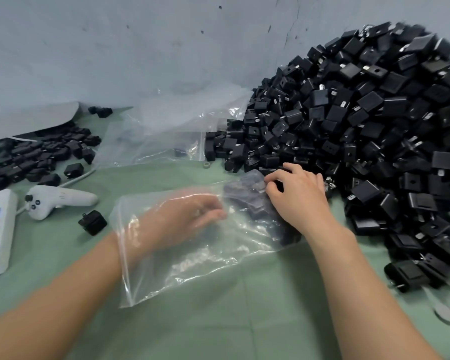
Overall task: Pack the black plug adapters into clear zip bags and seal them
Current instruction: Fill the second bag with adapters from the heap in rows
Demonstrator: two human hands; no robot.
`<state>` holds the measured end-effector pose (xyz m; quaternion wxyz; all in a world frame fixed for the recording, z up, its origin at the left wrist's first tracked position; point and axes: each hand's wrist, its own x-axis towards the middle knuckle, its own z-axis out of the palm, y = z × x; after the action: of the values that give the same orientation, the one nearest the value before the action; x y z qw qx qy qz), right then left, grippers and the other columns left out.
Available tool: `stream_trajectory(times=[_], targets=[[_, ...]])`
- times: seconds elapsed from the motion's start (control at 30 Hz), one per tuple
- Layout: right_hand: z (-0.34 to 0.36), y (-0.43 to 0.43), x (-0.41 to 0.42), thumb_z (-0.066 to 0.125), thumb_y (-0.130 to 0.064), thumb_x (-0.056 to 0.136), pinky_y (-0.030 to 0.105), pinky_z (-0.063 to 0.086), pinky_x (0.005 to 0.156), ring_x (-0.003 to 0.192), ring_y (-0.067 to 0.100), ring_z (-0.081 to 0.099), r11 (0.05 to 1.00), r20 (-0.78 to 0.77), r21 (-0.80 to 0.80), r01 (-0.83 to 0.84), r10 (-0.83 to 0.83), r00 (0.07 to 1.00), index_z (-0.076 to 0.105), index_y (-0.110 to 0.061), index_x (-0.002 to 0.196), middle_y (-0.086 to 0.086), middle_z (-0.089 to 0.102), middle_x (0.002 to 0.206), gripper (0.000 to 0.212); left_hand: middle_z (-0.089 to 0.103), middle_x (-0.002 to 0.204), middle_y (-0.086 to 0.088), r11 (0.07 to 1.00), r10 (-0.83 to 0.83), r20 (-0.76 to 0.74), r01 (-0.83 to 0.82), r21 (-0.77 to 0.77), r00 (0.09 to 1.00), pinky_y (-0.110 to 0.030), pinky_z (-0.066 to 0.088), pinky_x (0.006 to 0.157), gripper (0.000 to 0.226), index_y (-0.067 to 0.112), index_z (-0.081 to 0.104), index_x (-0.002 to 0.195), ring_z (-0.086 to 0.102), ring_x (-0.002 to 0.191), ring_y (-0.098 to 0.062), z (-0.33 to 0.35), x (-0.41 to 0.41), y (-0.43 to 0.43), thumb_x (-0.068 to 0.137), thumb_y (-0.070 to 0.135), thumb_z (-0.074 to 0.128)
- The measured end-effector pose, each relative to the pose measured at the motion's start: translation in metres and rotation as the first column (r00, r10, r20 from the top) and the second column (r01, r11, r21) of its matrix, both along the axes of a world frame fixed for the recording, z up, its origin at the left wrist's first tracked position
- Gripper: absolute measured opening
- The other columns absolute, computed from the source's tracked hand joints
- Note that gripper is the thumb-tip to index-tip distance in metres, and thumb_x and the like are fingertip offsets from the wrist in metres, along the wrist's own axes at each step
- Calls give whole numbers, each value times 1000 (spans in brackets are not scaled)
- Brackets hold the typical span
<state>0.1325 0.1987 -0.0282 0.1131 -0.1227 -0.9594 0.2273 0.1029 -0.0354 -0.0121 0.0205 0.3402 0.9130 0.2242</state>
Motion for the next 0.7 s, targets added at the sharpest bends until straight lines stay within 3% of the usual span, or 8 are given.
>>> stream_trajectory(times=[0.07,0.13,0.23,0.33,0.4,0.47,0.6,0.7], targets=[[-1,-1,2,42,-35,100,50,9,120,143,24,30,1000,-4,6,-1,1,1000,65,-38,120,-1,39,155,31,62,77,18,999,-38,-231,31,-36,972,-10,43,70,30,21,70,85,58,71,3,10,9,-29,100,41,53],[-1,-3,5,42,-35,100,50,9,120,143,25,29,1000,-8,12,6,-6,1000,65,-37,121,0,40,155,31,61,82,14,995,-45,-311,14,-101,949,-20,47,73,41,20,70,85,58,74,-5,17,16,-64,101,46,43],[2,-10,8,44,-31,101,49,11,120,143,26,28,1000,-61,4,24,-23,998,64,-32,125,3,43,152,31,63,114,10,979,106,-275,-148,-138,956,-31,46,93,45,25,70,105,56,103,-10,16,36,-114,98,53,36],[11,-29,12,48,-24,99,48,10,122,139,24,35,999,-219,-29,-27,20,976,65,-26,126,1,50,143,31,53,133,9,976,194,-242,-211,-47,951,-33,41,99,50,25,66,120,51,117,-10,4,60,-142,97,59,38],[18,-47,16,50,-20,97,49,16,121,133,24,41,995,-328,-29,-97,82,941,67,-23,123,1,56,136,31,50,133,11,949,314,-154,-316,9,937,-32,39,103,52,27,60,128,52,121,-11,-4,70,-152,97,60,36],[21,-64,20,52,-18,96,49,24,117,126,24,46,987,-391,-5,-159,144,909,68,-21,121,1,60,130,30,53,134,10,925,373,-85,-378,-50,924,-33,39,106,60,26,57,135,52,123,-14,-13,76,-157,94,64,35],[20,-87,25,53,-15,96,50,29,114,126,23,47,969,-387,-9,-246,223,895,69,-20,119,0,61,129,29,58,129,7,886,446,-116,-456,-78,887,-40,40,103,75,25,59,132,52,118,-20,-24,79,-148,82,74,34],[20,-101,26,49,-19,98,48,25,116,129,21,43,958,-343,-4,-285,266,901,67,-23,122,-1,59,131,31,60,116,6,863,497,-143,-505,-28,856,-43,44,95,55,25,65,123,55,106,-22,-26,75,-141,90,67,49]])
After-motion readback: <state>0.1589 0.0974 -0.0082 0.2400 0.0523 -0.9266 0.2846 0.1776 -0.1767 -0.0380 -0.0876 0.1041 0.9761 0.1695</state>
